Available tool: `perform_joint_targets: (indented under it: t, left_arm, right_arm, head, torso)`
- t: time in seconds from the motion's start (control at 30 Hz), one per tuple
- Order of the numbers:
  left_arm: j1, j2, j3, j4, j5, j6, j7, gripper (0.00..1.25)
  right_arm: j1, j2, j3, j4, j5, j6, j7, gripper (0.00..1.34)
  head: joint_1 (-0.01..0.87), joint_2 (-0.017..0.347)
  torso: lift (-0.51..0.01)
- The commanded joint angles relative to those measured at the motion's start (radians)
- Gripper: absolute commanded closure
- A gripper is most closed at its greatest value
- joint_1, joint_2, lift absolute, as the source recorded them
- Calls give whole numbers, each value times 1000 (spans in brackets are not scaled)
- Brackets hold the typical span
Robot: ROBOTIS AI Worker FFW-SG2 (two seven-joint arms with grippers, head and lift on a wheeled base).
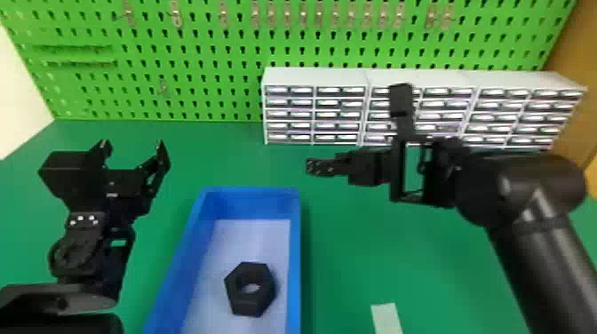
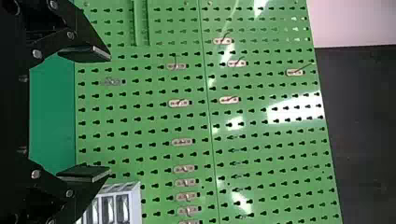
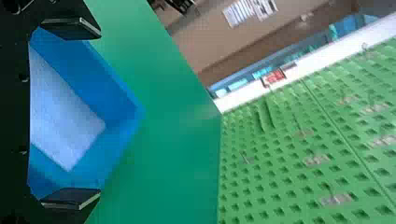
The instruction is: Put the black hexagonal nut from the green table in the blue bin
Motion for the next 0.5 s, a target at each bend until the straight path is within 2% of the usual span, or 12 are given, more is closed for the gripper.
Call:
perform_joint_targets:
  t: [0.0, 0.47]
  left_arm:
    - [-1, 0, -3, 0, 1, 0, 0, 398]
    - [-1, 0, -11, 0, -2, 6, 0, 398]
  right_arm:
    - [10, 1, -91, -34, 45, -11, 0, 110]
    - [57, 13, -285, -95, 132, -118, -2, 111]
  head:
    - [657, 57]
    - [657, 57]
  torso:
    - [-95]
    - [-95]
